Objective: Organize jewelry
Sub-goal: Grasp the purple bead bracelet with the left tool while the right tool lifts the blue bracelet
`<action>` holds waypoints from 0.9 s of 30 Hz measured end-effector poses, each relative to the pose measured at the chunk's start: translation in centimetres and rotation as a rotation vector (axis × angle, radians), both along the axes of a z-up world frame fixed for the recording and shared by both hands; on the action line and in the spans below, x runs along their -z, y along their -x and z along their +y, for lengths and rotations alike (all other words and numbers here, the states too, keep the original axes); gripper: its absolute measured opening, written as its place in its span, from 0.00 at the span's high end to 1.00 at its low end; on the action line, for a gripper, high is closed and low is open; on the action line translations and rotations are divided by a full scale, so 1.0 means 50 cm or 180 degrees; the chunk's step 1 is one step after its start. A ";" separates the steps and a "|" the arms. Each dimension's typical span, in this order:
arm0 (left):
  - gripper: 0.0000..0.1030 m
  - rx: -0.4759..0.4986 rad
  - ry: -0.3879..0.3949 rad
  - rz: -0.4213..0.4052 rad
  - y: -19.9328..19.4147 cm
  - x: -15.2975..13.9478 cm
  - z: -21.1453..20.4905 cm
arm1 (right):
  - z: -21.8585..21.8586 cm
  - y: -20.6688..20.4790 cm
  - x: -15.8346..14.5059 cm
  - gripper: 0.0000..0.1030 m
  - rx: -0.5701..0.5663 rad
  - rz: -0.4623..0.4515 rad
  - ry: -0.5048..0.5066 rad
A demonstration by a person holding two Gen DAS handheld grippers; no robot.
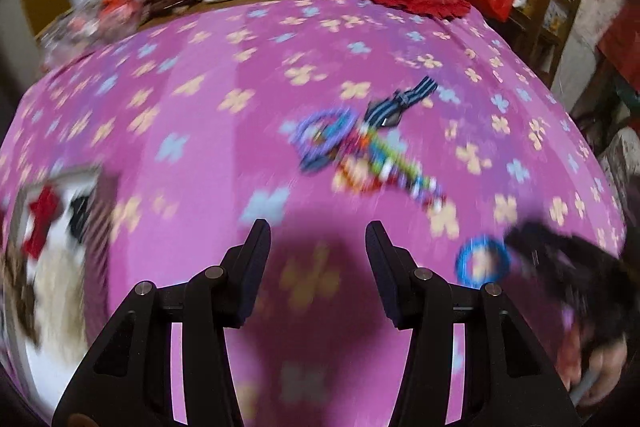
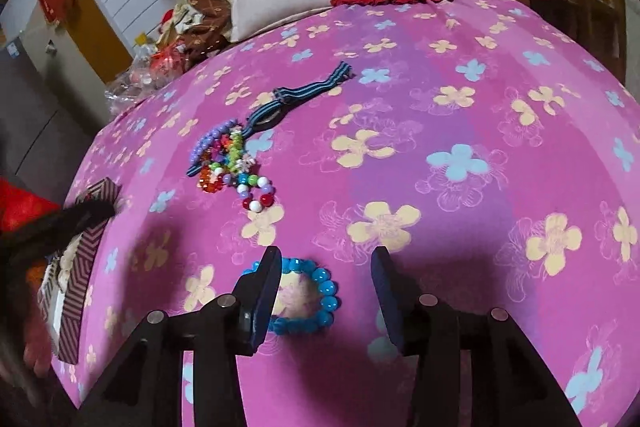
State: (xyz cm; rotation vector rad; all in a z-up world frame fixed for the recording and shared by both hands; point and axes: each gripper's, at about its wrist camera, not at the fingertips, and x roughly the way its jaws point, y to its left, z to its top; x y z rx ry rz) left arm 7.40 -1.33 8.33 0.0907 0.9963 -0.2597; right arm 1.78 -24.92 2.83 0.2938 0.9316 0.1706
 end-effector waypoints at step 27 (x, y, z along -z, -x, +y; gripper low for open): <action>0.97 -0.0163 0.0763 0.0416 -0.078 0.011 0.098 | -0.013 -0.022 0.026 0.57 -0.0262 0.0183 -0.0253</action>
